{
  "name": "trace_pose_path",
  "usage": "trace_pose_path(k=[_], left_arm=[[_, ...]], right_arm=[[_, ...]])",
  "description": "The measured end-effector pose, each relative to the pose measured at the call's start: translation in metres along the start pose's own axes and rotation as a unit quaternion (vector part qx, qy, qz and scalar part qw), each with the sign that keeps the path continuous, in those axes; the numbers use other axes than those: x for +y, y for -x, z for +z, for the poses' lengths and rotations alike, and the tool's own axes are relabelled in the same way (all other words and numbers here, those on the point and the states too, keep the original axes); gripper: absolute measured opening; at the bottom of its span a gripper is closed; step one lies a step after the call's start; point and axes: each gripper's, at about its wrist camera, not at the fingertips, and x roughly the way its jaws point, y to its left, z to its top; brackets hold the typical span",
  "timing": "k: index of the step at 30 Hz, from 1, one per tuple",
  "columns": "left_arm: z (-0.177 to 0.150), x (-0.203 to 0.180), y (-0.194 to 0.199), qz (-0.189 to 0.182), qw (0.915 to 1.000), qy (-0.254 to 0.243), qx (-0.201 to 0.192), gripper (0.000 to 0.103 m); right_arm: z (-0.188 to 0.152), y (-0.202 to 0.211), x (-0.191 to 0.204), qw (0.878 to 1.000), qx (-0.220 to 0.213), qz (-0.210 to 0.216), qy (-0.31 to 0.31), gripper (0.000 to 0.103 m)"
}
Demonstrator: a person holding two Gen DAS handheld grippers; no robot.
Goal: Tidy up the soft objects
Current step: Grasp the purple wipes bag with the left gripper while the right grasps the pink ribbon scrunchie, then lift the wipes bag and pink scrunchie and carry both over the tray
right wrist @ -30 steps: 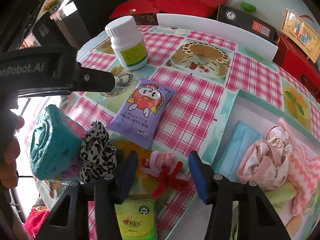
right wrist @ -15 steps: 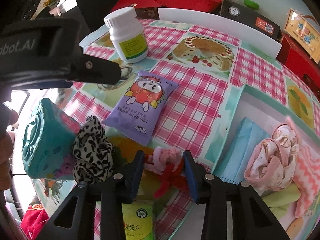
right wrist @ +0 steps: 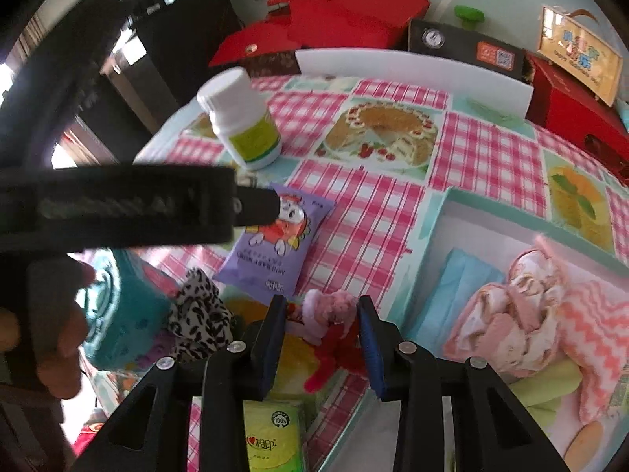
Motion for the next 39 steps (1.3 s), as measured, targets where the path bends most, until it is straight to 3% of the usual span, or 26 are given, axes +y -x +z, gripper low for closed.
trace_pose_path(k=[10,23,25,35,39], left_arm=[[0.004,-0.004,-0.001,0.005,1.0,0.002,-0.007,0.092],[0.009,-0.033,-0.038,0.046,0.9977,-0.037,0.033,0.087],[0.009,-0.035,-0.044,0.054,0.997,-0.039,0.04,0.077],[0.005,-0.028,-0.068,0.076,0.9944,-0.037,0.063,0.065],[0.003,-0.028,-0.069,0.075,0.995,-0.04,0.053,0.051]], right_arm=[[0.003,0.044,-0.027,0.998,-0.054,-0.007,-0.043,0.039],[-0.006,0.083,-0.079,0.988,-0.092,-0.031,-0.117,0.039],[-0.006,0.083,-0.08,0.988,-0.092,-0.031,-0.119,0.039],[-0.007,0.083,-0.08,0.988,-0.092,-0.03,-0.118,0.038],[-0.007,0.083,-0.081,0.988,-0.091,-0.031,-0.12,0.038]])
